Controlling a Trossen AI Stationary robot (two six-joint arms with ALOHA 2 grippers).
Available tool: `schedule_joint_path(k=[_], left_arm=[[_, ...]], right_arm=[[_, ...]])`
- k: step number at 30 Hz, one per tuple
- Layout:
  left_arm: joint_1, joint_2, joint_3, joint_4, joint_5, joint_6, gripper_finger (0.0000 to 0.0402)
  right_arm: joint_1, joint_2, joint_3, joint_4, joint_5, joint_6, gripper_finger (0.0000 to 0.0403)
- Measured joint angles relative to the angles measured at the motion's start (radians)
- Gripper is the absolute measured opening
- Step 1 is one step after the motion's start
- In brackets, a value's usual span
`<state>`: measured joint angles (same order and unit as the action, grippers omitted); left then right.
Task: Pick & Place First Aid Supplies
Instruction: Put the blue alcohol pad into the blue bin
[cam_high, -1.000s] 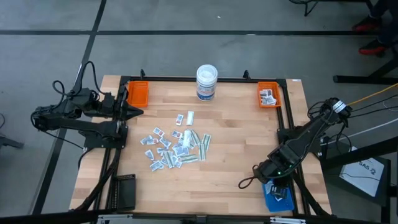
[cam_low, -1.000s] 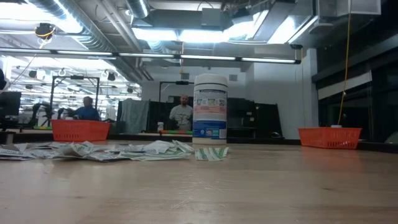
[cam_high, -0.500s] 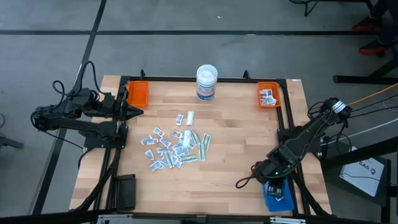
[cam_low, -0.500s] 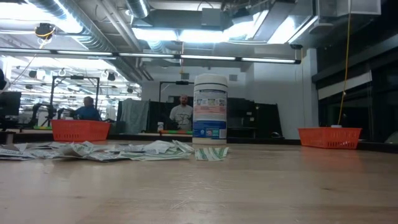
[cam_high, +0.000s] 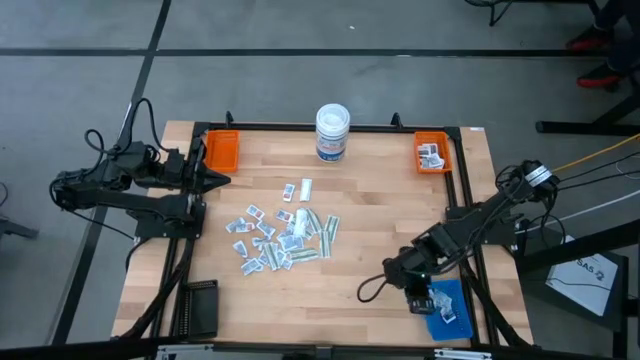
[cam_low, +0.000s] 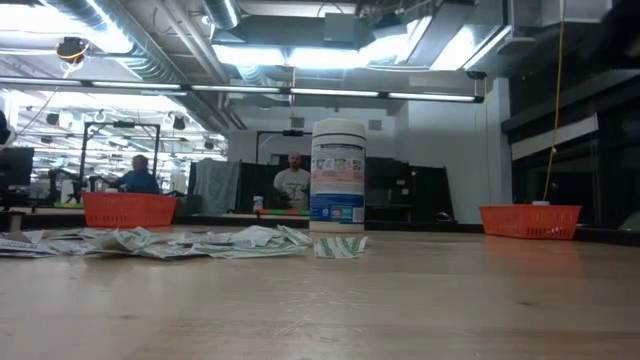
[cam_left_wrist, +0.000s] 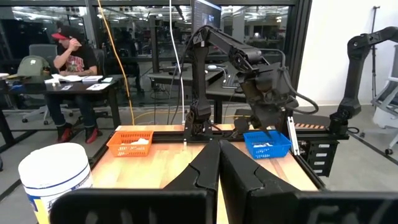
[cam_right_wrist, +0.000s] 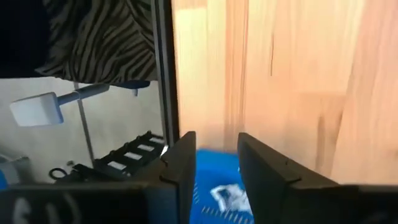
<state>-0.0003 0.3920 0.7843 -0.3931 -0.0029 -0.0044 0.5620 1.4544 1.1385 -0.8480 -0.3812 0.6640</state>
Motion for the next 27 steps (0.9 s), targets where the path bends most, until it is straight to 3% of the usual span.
schedule_joint_path(k=[9,20,27], left_arm=[[0.0,0.0,0.0,0.0,0.0,0.0,0.0004],[0.0,0.0,0.0,0.0,0.0,0.0,0.0004],[0.0,0.0,0.0,0.0,0.0,0.0,0.0004]], right_arm=[[-0.072,0.027,0.0,0.112,0.014,-0.237,0.0133],[-0.174,0.069,0.0,0.251,0.172,-0.469,0.0133],[-0.234,0.13,0.0,0.428,0.273,-0.635,0.0133]])
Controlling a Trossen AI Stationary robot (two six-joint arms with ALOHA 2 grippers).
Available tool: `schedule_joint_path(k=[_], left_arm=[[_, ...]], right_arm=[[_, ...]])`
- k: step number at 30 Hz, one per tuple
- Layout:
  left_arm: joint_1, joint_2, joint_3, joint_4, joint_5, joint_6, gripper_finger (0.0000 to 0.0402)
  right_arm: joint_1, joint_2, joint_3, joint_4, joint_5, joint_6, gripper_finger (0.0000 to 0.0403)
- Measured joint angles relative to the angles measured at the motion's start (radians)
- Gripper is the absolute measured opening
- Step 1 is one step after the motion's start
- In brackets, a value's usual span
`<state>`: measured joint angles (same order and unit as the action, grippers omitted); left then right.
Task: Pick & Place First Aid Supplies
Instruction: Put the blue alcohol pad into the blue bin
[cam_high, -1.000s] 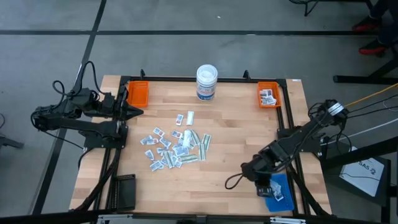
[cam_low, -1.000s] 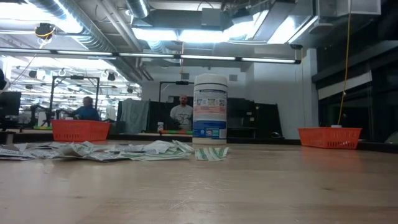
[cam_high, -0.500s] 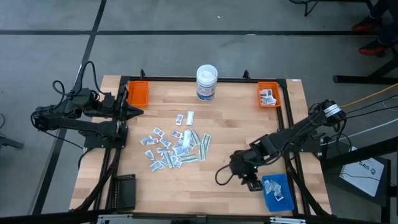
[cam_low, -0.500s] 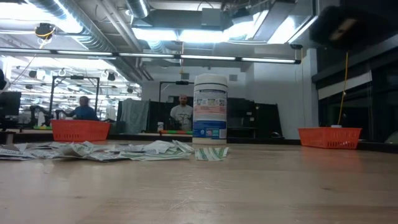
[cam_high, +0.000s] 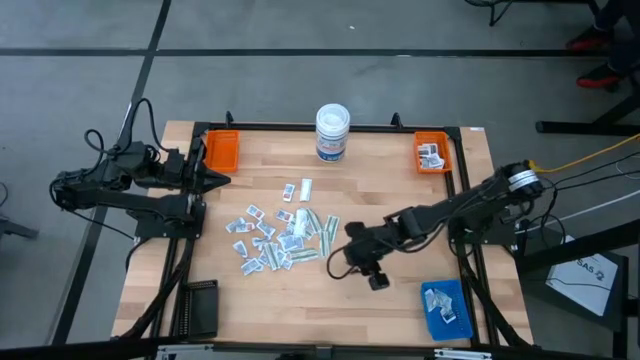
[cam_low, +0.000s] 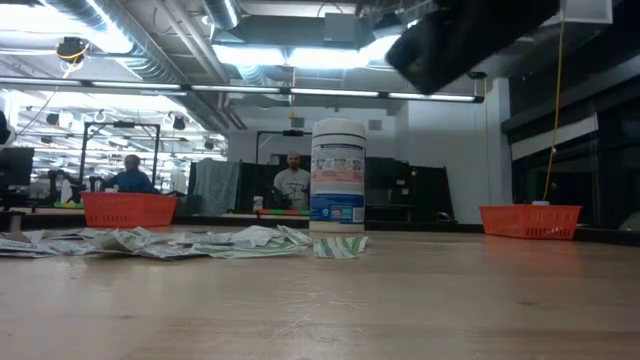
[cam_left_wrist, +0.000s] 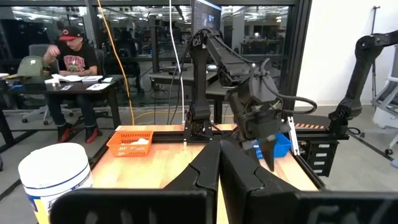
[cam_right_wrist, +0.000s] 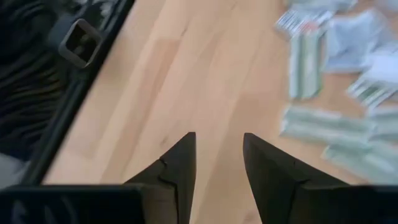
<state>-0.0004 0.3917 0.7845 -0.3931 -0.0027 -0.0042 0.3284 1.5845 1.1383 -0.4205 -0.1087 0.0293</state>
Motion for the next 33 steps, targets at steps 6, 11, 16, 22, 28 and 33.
schedule_joint_path(k=[6,11,16,22,28,33], left_arm=[[0.0,0.0,0.0,0.0,0.0,0.0,0.0004],[0.0,0.0,0.0,0.0,0.0,0.0,0.0004],[0.0,0.0,0.0,0.0,0.0,0.0,0.0004],[0.0,0.0,0.0,0.0,0.0,0.0,0.0004],[0.0,0.0,0.0,0.0,0.0,0.0,0.0004],[0.0,0.0,0.0,0.0,0.0,0.0,0.0004]], right_arm=[[-0.041,0.067,0.0,0.146,0.042,-0.086,0.0133],[-0.076,0.133,0.0,0.258,0.042,-0.148,0.0133],[-0.113,0.204,0.0,0.4,0.073,-0.204,0.0133],[-0.155,0.292,0.0,0.541,0.146,-0.274,0.0133],[-0.171,0.372,0.0,0.69,0.143,-0.306,0.0133],[-0.171,0.42,0.018,0.742,0.142,-0.306,0.0133]])
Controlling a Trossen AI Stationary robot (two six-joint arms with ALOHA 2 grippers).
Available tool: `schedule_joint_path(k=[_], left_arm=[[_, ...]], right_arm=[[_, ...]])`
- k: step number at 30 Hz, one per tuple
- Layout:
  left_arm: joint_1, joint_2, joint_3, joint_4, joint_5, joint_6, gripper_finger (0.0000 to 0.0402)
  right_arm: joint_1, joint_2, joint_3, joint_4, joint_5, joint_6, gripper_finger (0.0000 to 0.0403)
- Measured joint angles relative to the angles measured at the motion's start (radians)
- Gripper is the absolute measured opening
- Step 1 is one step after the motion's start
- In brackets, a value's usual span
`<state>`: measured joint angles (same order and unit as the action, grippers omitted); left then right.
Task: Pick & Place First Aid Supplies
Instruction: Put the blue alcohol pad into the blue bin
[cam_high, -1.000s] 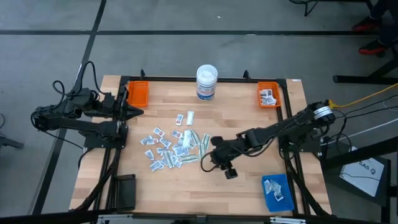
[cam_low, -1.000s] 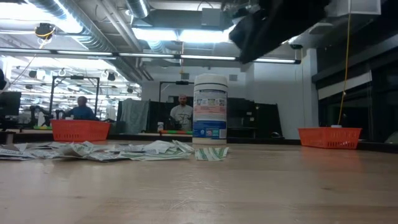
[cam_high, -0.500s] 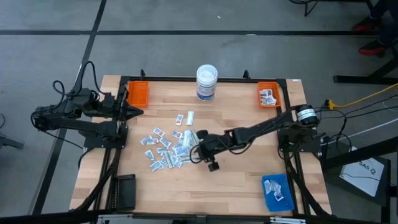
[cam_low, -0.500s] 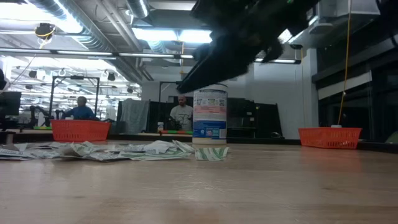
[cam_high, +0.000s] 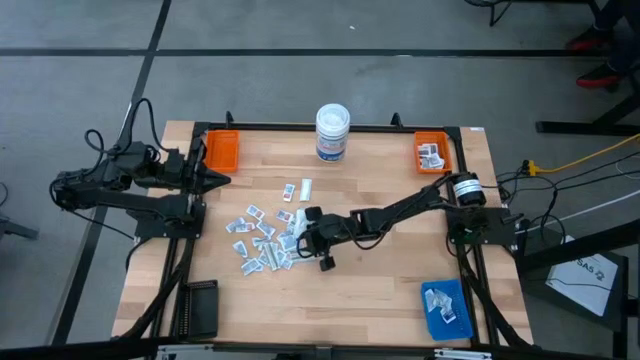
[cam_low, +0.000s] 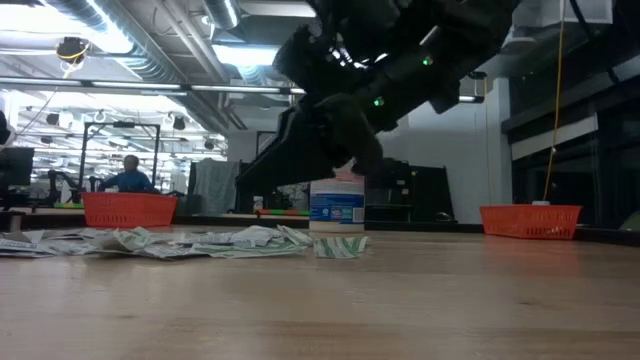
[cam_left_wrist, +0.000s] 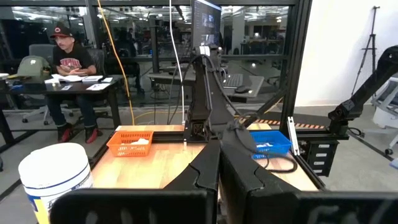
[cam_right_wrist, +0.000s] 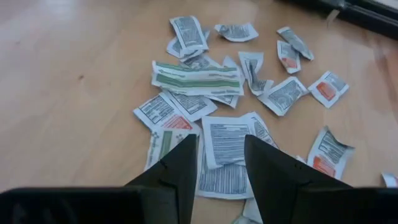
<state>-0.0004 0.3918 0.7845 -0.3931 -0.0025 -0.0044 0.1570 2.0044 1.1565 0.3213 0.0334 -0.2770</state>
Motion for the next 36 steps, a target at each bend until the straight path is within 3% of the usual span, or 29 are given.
schedule_joint_path(k=[17,25,31,36], left_arm=[[0.0,0.0,0.0,0.0,0.0,0.0,0.0004],[0.0,0.0,0.0,0.0,0.0,0.0,0.0004],[0.0,0.0,0.0,0.0,0.0,0.0,0.0004],[0.0,0.0,0.0,0.0,0.0,0.0,0.0004]], right_arm=[[0.0,0.128,0.117,-0.019,0.0,-0.049,0.0133],[-0.007,0.158,0.125,-0.047,0.004,-0.051,0.0133],[-0.02,0.159,0.126,-0.073,0.084,-0.044,0.0133],[-0.023,0.159,0.126,-0.075,0.057,-0.042,0.0133]])
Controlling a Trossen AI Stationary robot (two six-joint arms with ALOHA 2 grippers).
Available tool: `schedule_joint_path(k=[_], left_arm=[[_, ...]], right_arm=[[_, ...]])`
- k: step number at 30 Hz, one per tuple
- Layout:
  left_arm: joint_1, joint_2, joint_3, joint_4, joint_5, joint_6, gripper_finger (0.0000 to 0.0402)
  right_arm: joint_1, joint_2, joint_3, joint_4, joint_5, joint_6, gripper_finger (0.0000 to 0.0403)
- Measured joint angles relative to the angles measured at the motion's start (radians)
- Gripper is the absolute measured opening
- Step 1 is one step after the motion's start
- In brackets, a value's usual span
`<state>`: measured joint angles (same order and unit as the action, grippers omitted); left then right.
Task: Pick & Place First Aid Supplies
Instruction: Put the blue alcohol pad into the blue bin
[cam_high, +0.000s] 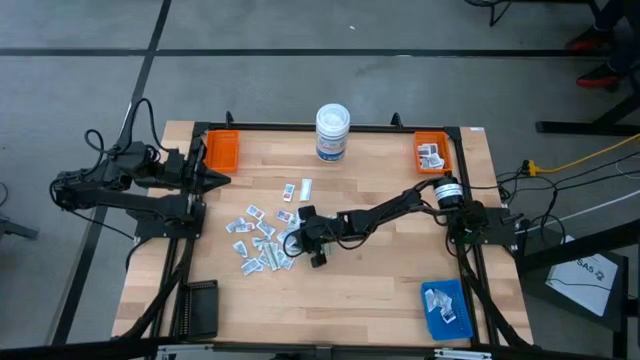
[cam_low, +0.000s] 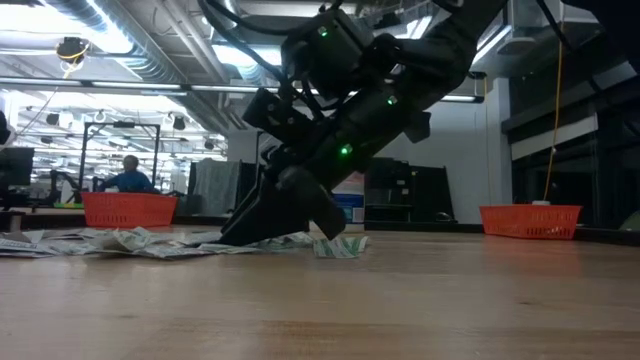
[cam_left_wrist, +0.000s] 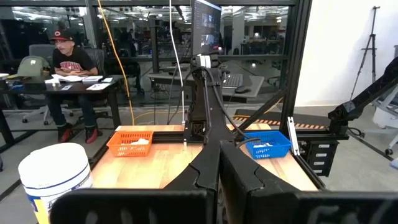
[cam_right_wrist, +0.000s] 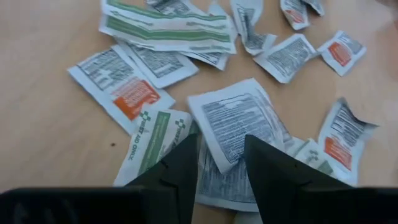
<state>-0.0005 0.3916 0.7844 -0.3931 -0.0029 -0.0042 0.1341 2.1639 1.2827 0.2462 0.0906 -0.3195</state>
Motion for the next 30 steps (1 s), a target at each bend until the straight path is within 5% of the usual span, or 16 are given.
schedule_joint_path(k=[7,17,30], left_arm=[[0.0,0.0,0.0,0.0,0.0,0.0,0.0004],[0.0,0.0,0.0,0.0,0.0,0.0,0.0004],[0.0,0.0,0.0,0.0,0.0,0.0,0.0004]], right_arm=[[-0.003,0.0,0.0,-0.003,-0.008,0.047,0.0121],[-0.003,0.0,0.0,-0.008,-0.007,0.05,0.0007],[-0.003,0.0,-0.001,-0.003,-0.066,0.107,0.001]])
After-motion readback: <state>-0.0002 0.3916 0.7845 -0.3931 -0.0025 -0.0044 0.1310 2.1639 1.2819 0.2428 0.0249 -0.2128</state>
